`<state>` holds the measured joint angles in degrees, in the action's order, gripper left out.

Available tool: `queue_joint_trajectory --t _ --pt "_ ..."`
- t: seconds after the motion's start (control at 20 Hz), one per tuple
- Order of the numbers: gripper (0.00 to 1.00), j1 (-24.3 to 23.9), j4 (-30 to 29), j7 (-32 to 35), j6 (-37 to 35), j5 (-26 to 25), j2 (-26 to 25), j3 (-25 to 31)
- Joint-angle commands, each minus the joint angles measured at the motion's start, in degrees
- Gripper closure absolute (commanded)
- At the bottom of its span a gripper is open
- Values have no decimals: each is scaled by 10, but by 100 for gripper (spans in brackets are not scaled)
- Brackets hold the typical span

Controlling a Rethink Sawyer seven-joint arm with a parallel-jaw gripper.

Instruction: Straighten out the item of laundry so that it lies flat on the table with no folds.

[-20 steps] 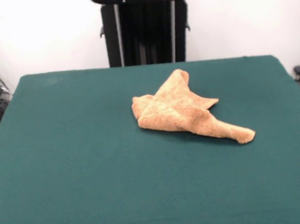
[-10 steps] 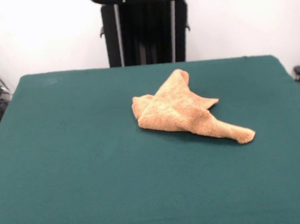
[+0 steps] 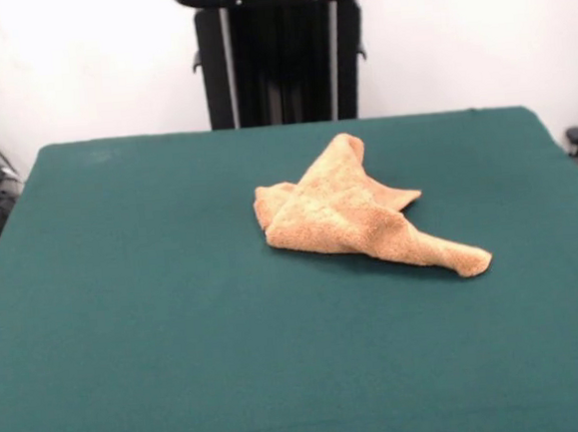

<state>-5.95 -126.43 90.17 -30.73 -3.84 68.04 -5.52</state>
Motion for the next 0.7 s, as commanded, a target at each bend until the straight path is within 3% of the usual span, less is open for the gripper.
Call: queue_joint_trajectory --t 0.05,0.7 --pt "0 2 -17 79 8 28 -82 60" --pt "0 -3 -50 116 261 4 -227 79"
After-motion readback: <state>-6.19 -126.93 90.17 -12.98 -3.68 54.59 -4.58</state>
